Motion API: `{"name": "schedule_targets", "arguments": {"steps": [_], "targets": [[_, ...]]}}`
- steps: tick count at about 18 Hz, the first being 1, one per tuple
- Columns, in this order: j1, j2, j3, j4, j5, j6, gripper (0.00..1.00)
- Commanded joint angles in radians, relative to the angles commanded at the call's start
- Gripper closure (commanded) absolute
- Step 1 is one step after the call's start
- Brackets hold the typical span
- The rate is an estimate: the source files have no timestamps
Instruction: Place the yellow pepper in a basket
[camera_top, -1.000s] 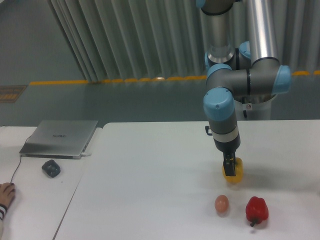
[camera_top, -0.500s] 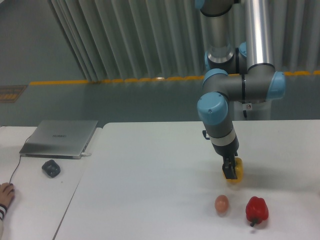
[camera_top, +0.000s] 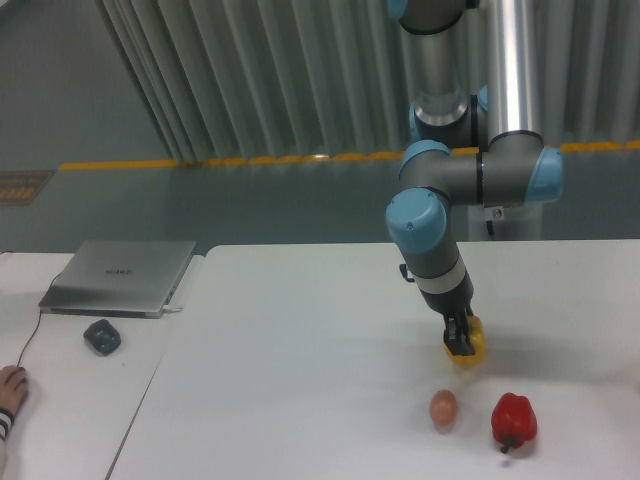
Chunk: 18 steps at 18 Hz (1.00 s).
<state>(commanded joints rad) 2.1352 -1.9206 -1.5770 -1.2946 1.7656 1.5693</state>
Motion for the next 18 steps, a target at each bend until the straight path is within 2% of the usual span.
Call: {"name": "schedule_targets", "arguments": {"steps": [2, 4, 6, 11, 13, 15, 18], "targets": [[0.031, 0.032, 0.02, -0.027, 0.0, 0.0, 0.45], [0.057, 0.038, 0.051, -0.044, 0.0, 0.0, 0.45], [0.113, 0.06, 0.069, -0.045, -0.012, 0.009, 0.45], [0.199, 0.057, 0.12, -0.034, -0.014, 0.005, 0.45], [0.241, 0.055, 0.121, 0.007, -0.023, -0.015, 0.45], [0.273, 0.048, 0.115, 0.024, -0.026, -0.099, 0.44], [0.319, 0.046, 0.12, 0.098, -0.058, -0.135, 0.44]]}}
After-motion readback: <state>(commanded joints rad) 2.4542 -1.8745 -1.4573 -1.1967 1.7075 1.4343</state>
